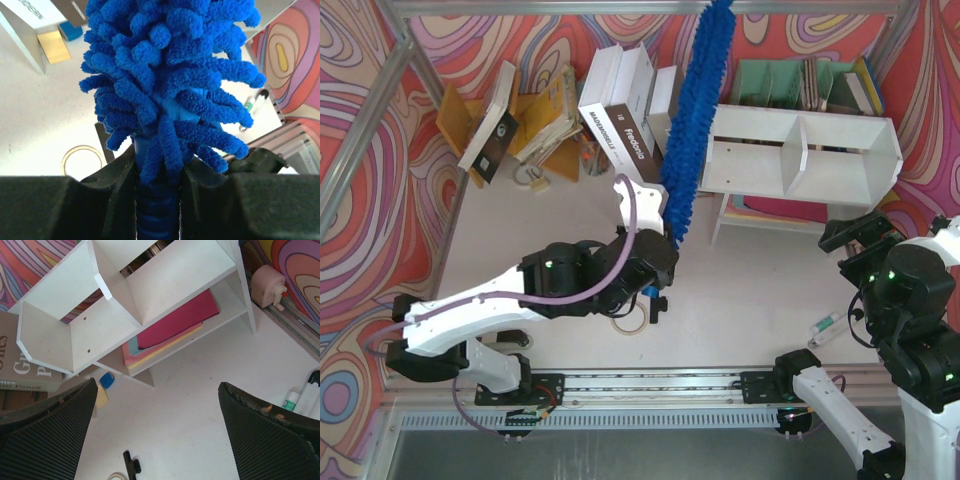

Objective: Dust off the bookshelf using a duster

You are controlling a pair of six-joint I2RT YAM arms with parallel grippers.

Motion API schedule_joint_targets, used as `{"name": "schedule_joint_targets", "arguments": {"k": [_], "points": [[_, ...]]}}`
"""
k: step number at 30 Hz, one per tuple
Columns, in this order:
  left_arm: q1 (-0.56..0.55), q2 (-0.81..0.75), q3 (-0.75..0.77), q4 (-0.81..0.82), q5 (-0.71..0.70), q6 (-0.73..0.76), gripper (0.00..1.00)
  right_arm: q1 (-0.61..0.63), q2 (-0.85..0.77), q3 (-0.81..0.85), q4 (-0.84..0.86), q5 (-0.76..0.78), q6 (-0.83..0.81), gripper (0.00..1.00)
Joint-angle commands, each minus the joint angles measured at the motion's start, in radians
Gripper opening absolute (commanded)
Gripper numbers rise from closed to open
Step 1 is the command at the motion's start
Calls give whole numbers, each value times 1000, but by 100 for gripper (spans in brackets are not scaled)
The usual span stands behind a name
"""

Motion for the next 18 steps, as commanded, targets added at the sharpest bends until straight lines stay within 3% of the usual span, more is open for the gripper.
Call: {"name": "schedule_joint_targets", "arguments": {"k": [1, 10, 18], "points": [[0, -42, 68, 22, -76, 75, 0, 6, 8, 7, 23, 4, -3, 94], [0, -167, 71, 54, -114, 108, 0, 6, 6, -12, 26, -3, 6, 94], [0, -327, -53, 43, -158, 53, 0, 6, 2, -22, 28, -3, 8, 94]]}}
